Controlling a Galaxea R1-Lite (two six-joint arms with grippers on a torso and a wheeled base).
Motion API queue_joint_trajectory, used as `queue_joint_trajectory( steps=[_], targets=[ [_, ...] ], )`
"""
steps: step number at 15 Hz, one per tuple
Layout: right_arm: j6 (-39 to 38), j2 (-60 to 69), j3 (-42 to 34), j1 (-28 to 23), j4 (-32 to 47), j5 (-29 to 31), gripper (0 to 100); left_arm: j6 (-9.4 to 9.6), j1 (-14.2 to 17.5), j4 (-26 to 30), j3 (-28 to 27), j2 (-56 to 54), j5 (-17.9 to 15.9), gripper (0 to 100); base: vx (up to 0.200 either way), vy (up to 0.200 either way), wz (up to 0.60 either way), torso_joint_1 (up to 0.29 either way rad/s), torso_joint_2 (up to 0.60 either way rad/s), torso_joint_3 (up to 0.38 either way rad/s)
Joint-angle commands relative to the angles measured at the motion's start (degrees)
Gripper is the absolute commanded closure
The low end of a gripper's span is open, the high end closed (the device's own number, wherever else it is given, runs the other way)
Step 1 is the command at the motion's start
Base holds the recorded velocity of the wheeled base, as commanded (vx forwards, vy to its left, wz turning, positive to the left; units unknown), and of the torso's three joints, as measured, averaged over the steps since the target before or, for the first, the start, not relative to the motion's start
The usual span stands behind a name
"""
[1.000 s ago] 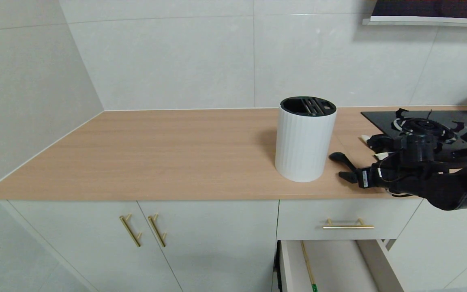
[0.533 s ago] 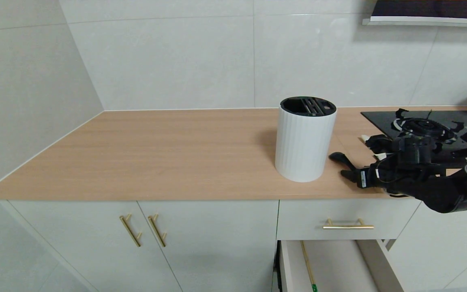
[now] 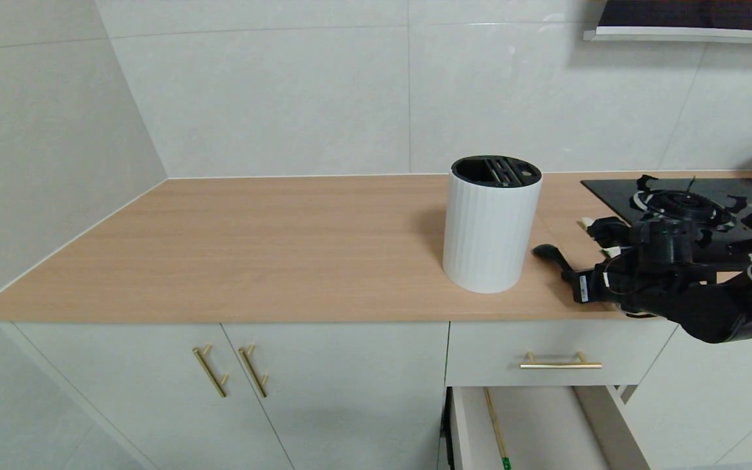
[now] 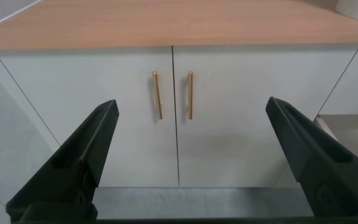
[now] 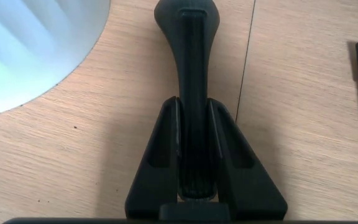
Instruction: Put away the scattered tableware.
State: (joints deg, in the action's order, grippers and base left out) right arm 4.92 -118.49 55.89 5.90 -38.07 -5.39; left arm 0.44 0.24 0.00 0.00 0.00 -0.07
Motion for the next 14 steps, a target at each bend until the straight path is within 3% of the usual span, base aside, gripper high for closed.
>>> queue_joint_trajectory(
  steps=[1,7,11,14],
  targets=[
    [-0.27,0.63,0.36,-0.01,-0.07,0.2,100,0.0,0.02,0.0,0.0,0.0,-0.01,0,0.0,0.0,0.0,0.0,0.0,0.0],
    [-5.1,11.27,-3.77,1.04,1.68,3.45,100,0.0,0.11,0.0,0.0,0.0,-0.01,0,0.0,0.0,0.0,0.0,0.0,0.0],
    [-6.77,23.04,-4.92,1.04,17.94,3.37,100,0.0,0.02,0.0,0.0,0.0,-0.01,0,0.0,0.0,0.0,0.0,0.0,0.0],
    [-9.23,32.8,-10.89,3.77,28.75,3.37,100,0.0,0.02,0.0,0.0,0.0,-0.01,0,0.0,0.0,0.0,0.0,0.0,0.0]
  ],
)
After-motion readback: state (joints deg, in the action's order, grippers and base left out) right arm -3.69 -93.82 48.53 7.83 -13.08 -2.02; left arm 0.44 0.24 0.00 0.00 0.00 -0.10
